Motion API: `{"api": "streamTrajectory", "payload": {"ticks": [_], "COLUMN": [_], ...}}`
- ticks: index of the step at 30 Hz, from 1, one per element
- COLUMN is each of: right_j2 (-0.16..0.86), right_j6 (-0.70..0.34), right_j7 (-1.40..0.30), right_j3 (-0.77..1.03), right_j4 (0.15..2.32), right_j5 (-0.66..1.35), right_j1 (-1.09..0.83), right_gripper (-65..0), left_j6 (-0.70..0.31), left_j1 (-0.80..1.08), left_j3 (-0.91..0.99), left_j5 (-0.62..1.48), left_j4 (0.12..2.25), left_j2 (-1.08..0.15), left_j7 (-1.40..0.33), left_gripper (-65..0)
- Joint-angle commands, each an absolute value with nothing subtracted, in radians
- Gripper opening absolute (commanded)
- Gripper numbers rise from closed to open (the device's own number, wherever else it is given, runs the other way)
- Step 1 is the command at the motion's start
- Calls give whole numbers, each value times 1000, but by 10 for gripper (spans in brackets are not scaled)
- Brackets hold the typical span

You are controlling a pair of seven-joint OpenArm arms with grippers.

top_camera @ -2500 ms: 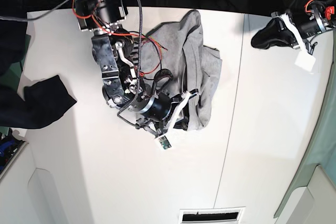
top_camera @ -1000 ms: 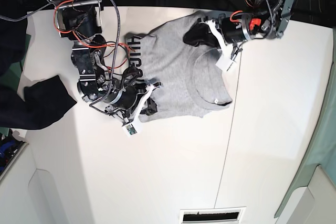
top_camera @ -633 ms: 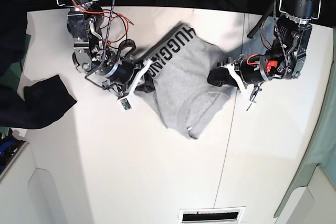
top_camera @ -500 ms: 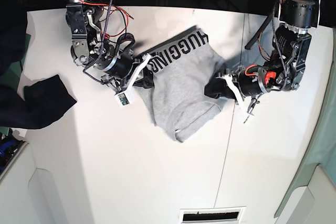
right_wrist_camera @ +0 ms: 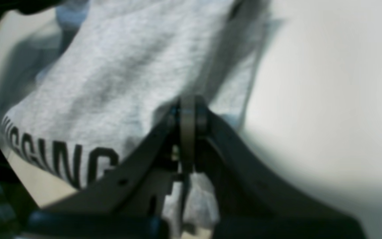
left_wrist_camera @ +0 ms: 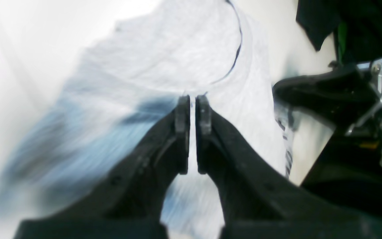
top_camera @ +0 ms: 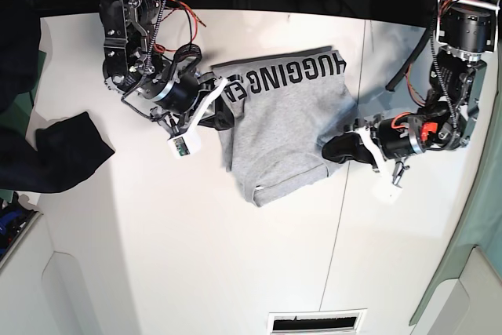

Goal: Layout the t-shirt on the table in an organized manner, then fold the t-shirt properly

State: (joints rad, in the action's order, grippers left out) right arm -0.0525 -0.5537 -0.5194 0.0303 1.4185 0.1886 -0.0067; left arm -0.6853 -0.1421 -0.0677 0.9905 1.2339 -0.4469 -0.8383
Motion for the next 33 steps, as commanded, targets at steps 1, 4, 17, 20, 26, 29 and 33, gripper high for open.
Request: {"api": "streamTrajectory", "payload": {"ticks": [1, 4, 17, 20, 26, 29, 33], "right_j2": [-46, 17, 369, 415, 388, 355, 329], "right_j6": [-565, -565, -577, -576, -547, -464, -422], "right_j7": [-526, -568, -704, -704, -704, -752, -878], "right_j3": [33, 33, 14, 10, 5, 3, 1], "right_j4": [1459, 1527, 1695, 1694, 1674, 1592, 1436], "right_j5": [221, 310, 630, 629, 512, 422, 374], "right_j1": [-7, -47, -466, -576, -727, -719, -653], "right_gripper": [-650, -650, -650, -650, -650, -650, -650], "left_j6": [-698, -698, -698, -698, -564, -445, -355], "left_j1": [-132, -36, 629, 729, 768, 704, 583], "left_j3": [-49, 2, 308, 307, 200, 59, -135], "left_j5": [1013, 1013, 810, 639, 476, 414, 342], "left_j4": [1282, 1391, 1650, 1645, 1496, 1369, 1214], "left_j2": [-485, -549, -558, -500, -444, -443, -424], "left_j7": [-836, -836, -824, -738, -738, -760, -791], "left_gripper": [-609, -609, -609, -609, -609, -609, -609]}}
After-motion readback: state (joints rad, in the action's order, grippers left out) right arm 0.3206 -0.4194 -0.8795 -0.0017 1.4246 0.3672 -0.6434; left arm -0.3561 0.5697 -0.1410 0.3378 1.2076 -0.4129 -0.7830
